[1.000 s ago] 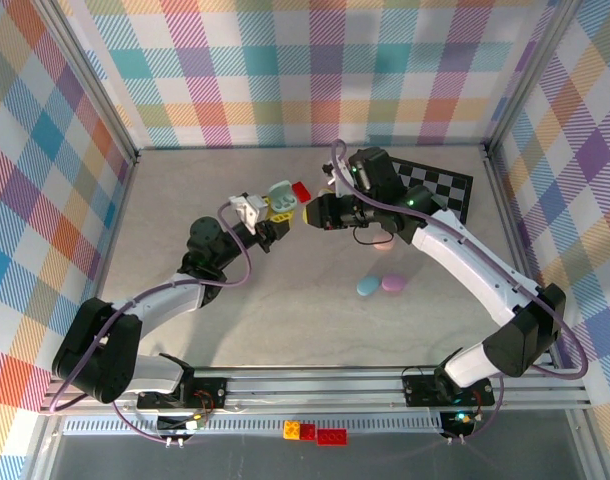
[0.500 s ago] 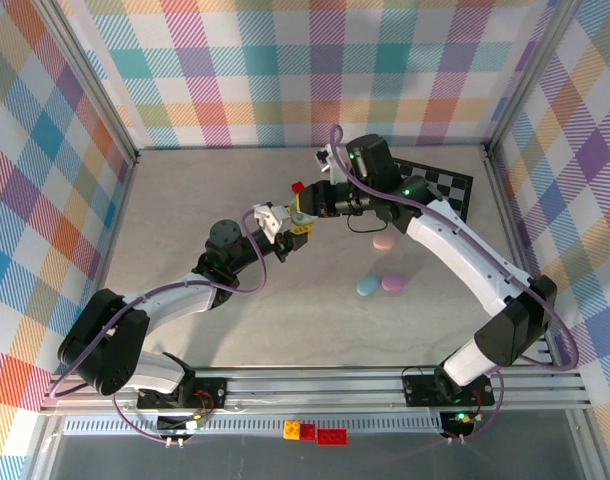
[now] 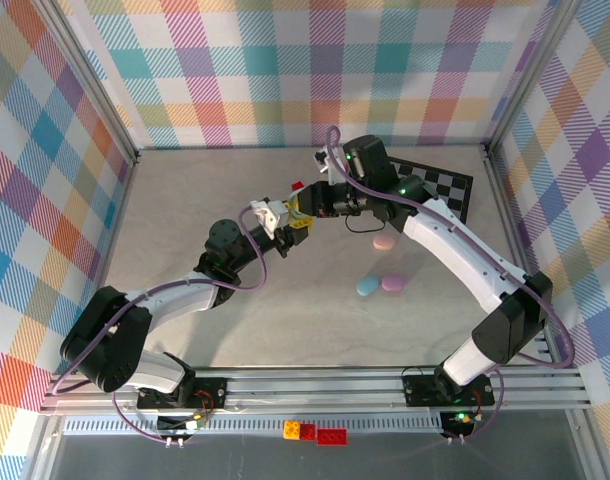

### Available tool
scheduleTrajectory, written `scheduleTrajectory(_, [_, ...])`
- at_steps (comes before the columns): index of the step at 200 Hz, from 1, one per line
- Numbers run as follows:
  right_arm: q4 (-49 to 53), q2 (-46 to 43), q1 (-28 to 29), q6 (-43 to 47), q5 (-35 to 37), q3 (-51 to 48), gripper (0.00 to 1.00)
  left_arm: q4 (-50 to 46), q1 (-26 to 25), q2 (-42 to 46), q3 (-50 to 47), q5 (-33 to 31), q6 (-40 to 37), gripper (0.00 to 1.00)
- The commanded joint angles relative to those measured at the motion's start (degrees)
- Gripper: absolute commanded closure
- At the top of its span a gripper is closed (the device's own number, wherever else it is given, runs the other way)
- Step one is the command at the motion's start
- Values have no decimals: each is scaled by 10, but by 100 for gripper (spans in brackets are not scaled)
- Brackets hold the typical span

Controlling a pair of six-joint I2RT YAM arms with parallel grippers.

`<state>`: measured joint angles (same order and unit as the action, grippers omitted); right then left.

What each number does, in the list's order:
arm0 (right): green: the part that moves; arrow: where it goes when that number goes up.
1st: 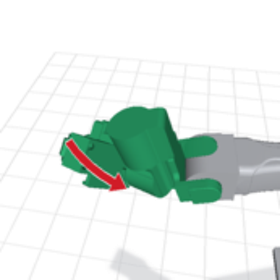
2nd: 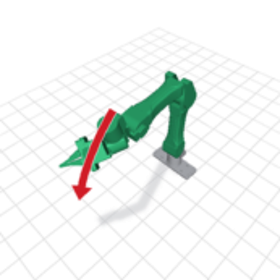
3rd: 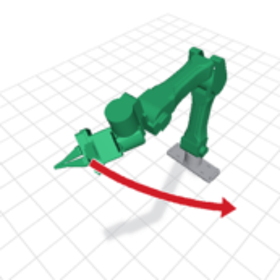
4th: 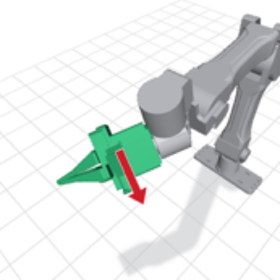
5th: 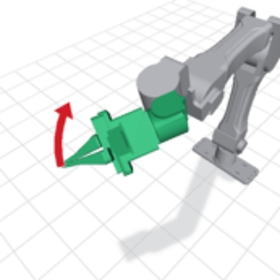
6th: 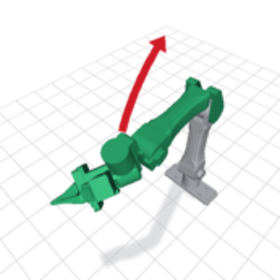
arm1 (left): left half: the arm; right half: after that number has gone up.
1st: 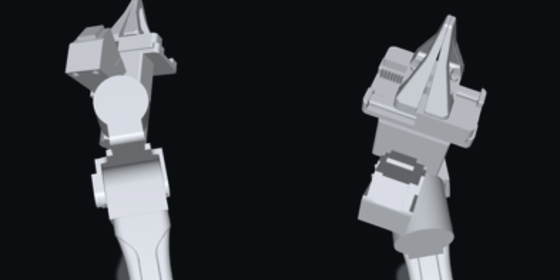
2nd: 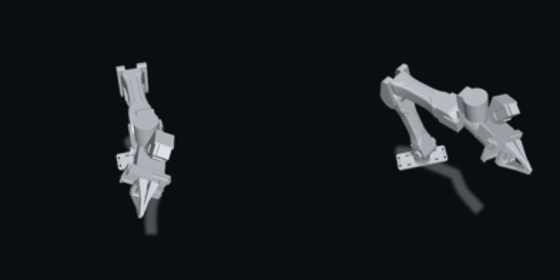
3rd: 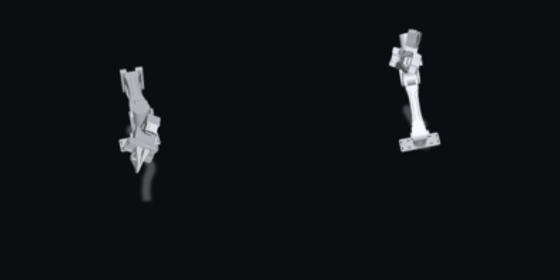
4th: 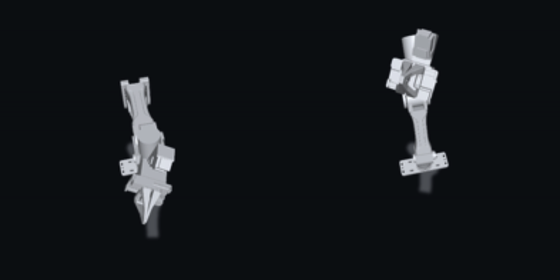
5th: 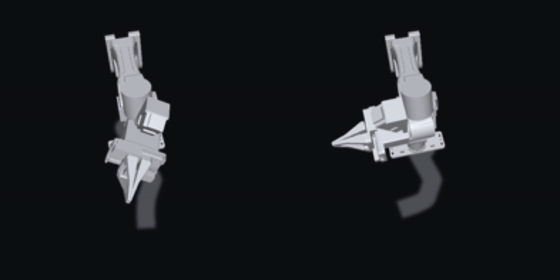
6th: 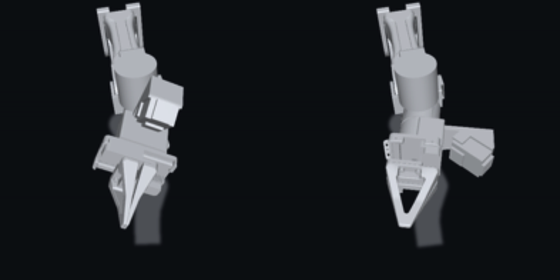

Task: Insert the wireless bluetooth earbuds into the charging case

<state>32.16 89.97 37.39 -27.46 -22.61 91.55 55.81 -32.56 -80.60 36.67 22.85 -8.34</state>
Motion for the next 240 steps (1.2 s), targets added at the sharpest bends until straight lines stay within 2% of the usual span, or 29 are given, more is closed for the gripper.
scheduleTrajectory(1, [0, 11, -4, 12, 1, 0, 82, 48, -4, -3, 17, -1, 9, 68])
scheduleTrajectory(48, [-6, 15, -4, 0, 1, -10, 81, 60, -6, -7, 17, -7, 15, 68])
scheduleTrajectory(78, [6, 7, -4, 3, 27, -14, 73, 64, -7, -4, 17, -10, 16, 68])
scheduleTrajectory(126, [22, -4, -4, 12, 49, -12, 73, 66, -6, -8, 12, -6, 17, 68])
scheduleTrajectory(200, [-11, -43, -4, 33, 19, -6, 64, 65, -6, -10, 1, -3, 2, 68])
scheduleTrajectory(240, [-3, -23, -4, 46, 5, 48, 62, 52, -6, -10, -9, -7, -38, 68])
